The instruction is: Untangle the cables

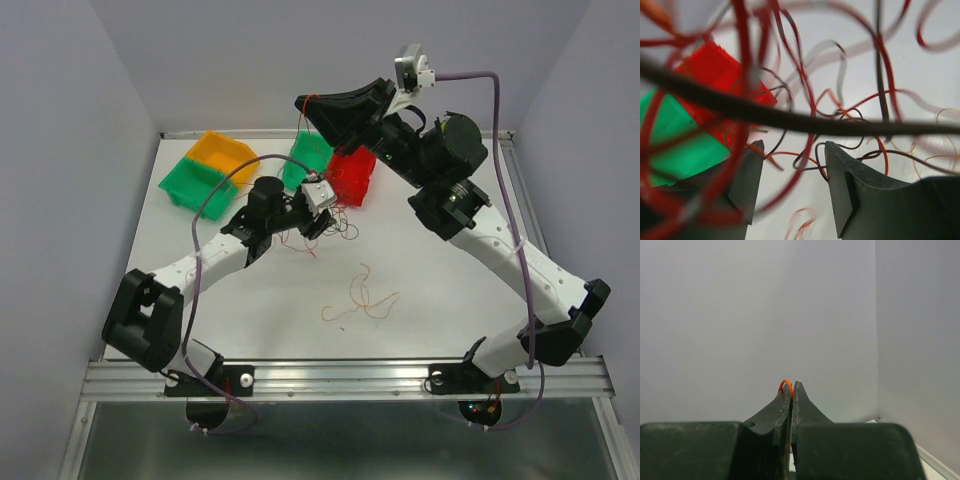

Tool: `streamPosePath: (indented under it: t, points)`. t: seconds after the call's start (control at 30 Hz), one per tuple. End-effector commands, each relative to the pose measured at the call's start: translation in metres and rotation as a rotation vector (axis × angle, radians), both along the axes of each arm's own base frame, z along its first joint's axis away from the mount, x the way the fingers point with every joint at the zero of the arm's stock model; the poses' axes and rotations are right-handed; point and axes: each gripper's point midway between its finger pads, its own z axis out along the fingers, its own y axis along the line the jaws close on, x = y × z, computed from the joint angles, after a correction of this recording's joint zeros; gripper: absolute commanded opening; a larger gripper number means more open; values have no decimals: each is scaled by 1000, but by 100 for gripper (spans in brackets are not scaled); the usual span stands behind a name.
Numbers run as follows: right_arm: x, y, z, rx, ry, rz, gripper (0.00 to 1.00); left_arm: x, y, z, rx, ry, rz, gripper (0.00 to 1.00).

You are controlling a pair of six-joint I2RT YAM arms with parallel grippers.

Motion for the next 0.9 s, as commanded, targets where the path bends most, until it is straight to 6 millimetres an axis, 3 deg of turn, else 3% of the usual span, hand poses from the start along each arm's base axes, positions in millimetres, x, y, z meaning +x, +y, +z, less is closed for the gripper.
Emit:
streamPosePath:
  t: [0.0, 0.17, 0.33, 0.47, 0.67, 0.87]
  points:
    - [-36, -61, 89, 222, -116, -70, 0, 38, 15, -20, 65, -12, 187, 66]
    - [-54, -105, 94, 307, -129, -145, 0, 64, 43, -11, 24, -20, 421, 80]
    - [-73, -149, 113, 382, -139, -220, 1, 76, 47, -53, 95, 88, 453, 79]
    - [-86, -173, 133, 421, -161, -258, 1, 78, 47, -62, 112, 104, 456, 79]
    - [-89, -223, 164, 502, -173, -436, 1, 86, 52, -83, 176, 149, 503, 74]
    - [-81, -242, 159, 501, -145, -549, 0, 84, 54, -80, 196, 151, 515, 74]
